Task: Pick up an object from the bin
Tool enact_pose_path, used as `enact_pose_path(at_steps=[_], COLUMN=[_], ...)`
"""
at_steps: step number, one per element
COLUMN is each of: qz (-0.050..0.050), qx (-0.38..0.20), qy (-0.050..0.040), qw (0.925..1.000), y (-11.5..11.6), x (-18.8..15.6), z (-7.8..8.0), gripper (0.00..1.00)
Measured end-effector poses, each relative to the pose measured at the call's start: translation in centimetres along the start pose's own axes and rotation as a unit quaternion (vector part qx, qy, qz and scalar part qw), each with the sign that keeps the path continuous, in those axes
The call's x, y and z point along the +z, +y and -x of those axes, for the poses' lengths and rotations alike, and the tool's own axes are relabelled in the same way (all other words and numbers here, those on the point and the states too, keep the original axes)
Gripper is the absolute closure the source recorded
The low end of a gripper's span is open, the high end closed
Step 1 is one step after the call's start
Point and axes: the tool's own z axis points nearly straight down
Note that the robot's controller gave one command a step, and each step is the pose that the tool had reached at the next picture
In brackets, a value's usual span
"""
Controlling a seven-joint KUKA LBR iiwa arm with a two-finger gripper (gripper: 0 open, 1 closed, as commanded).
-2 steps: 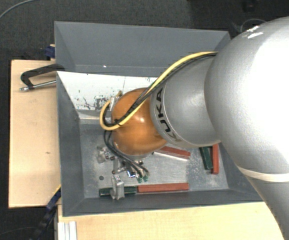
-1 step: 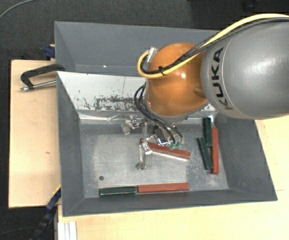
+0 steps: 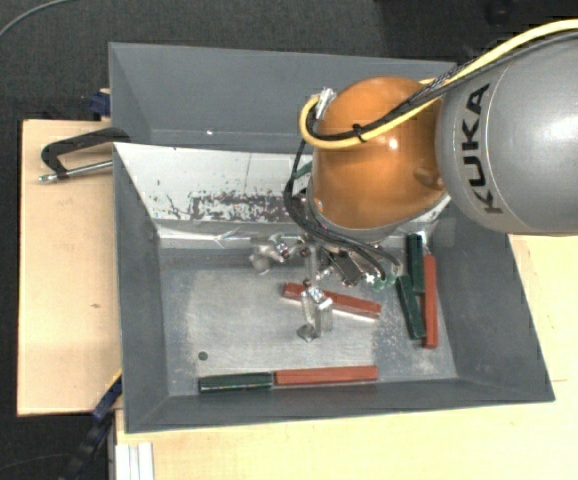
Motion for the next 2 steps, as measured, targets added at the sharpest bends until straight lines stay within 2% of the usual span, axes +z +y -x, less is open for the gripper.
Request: enact_pose_path(at_steps=[1,2], qz=[0.001,0.001], qx=[0.037,0.033], qy=[0.0056,0.0046], qw=[0.9993,0.9995], y=[-4.4,-10.7], x=[3.1,14.0], z=[-4.2,-1.5], gripper=[0.00,0.00])
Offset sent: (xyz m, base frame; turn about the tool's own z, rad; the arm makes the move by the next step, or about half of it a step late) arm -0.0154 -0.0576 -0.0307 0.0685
